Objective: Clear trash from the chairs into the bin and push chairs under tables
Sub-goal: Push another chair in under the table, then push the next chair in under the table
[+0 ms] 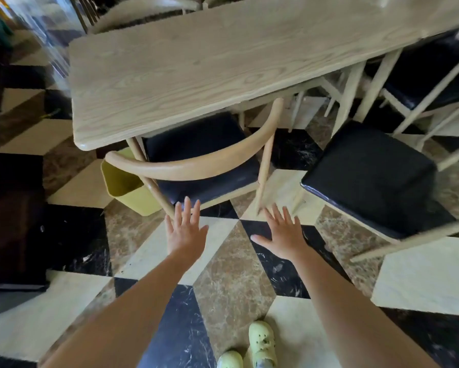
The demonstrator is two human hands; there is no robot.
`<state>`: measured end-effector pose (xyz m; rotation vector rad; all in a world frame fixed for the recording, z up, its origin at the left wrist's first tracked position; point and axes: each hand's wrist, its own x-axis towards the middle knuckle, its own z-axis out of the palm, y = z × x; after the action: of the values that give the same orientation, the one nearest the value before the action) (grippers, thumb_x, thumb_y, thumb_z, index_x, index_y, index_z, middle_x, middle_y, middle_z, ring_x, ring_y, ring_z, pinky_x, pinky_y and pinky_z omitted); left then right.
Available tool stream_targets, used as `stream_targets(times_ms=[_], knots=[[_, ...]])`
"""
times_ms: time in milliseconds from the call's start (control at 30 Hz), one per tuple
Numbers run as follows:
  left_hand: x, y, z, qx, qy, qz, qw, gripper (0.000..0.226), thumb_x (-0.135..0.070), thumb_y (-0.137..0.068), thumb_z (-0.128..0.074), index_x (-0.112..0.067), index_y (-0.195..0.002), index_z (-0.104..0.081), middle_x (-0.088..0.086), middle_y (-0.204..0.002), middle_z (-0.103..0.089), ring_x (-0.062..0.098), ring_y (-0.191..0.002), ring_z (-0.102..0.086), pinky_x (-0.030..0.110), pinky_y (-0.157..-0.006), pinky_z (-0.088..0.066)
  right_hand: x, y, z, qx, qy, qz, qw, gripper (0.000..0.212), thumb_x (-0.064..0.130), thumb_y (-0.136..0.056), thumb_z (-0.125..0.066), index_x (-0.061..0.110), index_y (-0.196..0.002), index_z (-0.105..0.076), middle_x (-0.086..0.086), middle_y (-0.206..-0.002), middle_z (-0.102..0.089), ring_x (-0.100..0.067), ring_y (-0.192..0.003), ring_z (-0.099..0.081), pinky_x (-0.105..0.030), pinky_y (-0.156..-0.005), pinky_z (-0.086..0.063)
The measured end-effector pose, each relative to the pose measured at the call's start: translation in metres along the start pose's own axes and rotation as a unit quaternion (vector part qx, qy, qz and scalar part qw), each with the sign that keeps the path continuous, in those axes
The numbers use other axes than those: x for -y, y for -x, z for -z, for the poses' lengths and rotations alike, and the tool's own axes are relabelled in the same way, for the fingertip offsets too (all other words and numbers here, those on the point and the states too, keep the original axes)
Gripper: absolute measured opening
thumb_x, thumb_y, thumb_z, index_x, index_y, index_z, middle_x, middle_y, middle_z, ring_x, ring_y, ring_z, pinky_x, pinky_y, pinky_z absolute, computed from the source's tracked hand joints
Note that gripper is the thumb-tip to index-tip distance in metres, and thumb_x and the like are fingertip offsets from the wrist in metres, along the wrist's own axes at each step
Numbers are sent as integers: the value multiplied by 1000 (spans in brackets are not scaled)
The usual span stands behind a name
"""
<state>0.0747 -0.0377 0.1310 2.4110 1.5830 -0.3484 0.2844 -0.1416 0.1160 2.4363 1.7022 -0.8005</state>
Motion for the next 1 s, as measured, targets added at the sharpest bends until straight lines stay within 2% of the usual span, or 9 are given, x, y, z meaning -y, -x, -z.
stream_targets(times_ms=[167,300,400,500,533,633,767,900,1000], knots=[[-27,26,2,187,-66,-86,976,65,-48,-99,-28,-22,-153,-2,5,-163,2,28,-150,3,50,-120,-1,-28,64,1,119,-33,-40,992,89,69,-85,-39,26,-152,2,-2,-162,8,-27,-149,4,-52,-118,-4],[-55,46,14,263,-112,-145,947,57,-48,-100,-25,-24,-152,-18,5,-162,-8,26,-150,-7,49,-121,-8,-45,118,9,161,-73,-73,982,89,65,-86,-46,26,-152,-2,0,-162,4,-24,-149,2,-51,-120,-5],[-80,58,21,311,-129,-172,926,57,-47,-100,-24,-24,-152,-19,4,-162,-12,25,-149,-11,46,-121,-11,-55,158,19,184,-112,-99,971,86,63,-87,-47,27,-152,-5,4,-162,-1,-21,-149,-5,-44,-120,-11],[-114,76,39,339,-146,-210,905,58,-45,-101,-27,-21,-152,-17,4,-162,-14,24,-149,-13,38,-121,-13,-71,191,33,207,-157,-146,955,86,61,-85,-50,29,-152,-7,6,-161,-11,-18,-144,-25,-33,-112,-26],[-127,82,45,346,-150,-225,899,57,-44,-102,-27,-21,-152,-17,4,-162,-15,24,-149,-14,36,-120,-14,-77,201,39,210,-163,-159,951,85,62,-85,-51,30,-152,-8,6,-160,-13,-18,-144,-26,-32,-111,-27],[-168,98,59,355,-171,-274,877,53,-40,-103,-27,-19,-151,-24,5,-159,-23,23,-146,-22,32,-117,-20,-103,229,52,208,-157,-190,947,83,65,-83,-50,33,-151,-14,5,-160,-16,-21,-145,-24,-36,-115,-27],[-228,104,69,350,-225,-319,851,57,-47,-100,-27,-17,-148,-33,2,-157,-30,21,-144,-28,33,-115,-23,-150,258,63,211,-162,-201,943,88,69,-77,-54,26,-149,-25,2,-158,-24,-22,-143,-28,-43,-116,-28],[-297,114,83,338,-238,-351,840,57,-51,-99,-28,-20,-145,-39,0,-153,-37,21,-139,-36,35,-112,-30,-212,273,64,205,-151,-214,943,91,77,-68,-50,29,-144,-33,0,-154,-33,-27,-138,-36,-47,-110,-34],[-352,117,87,332,-221,-364,842,56,-52,-98,-30,-21,-143,-43,-1,-150,-41,22,-132,-44,33,-104,-42,-251,287,81,200,-153,-227,941,84,71,-73,-54,27,-142,-37,-1,-146,-44,-27,-129,-47,-43,-105,-40]])
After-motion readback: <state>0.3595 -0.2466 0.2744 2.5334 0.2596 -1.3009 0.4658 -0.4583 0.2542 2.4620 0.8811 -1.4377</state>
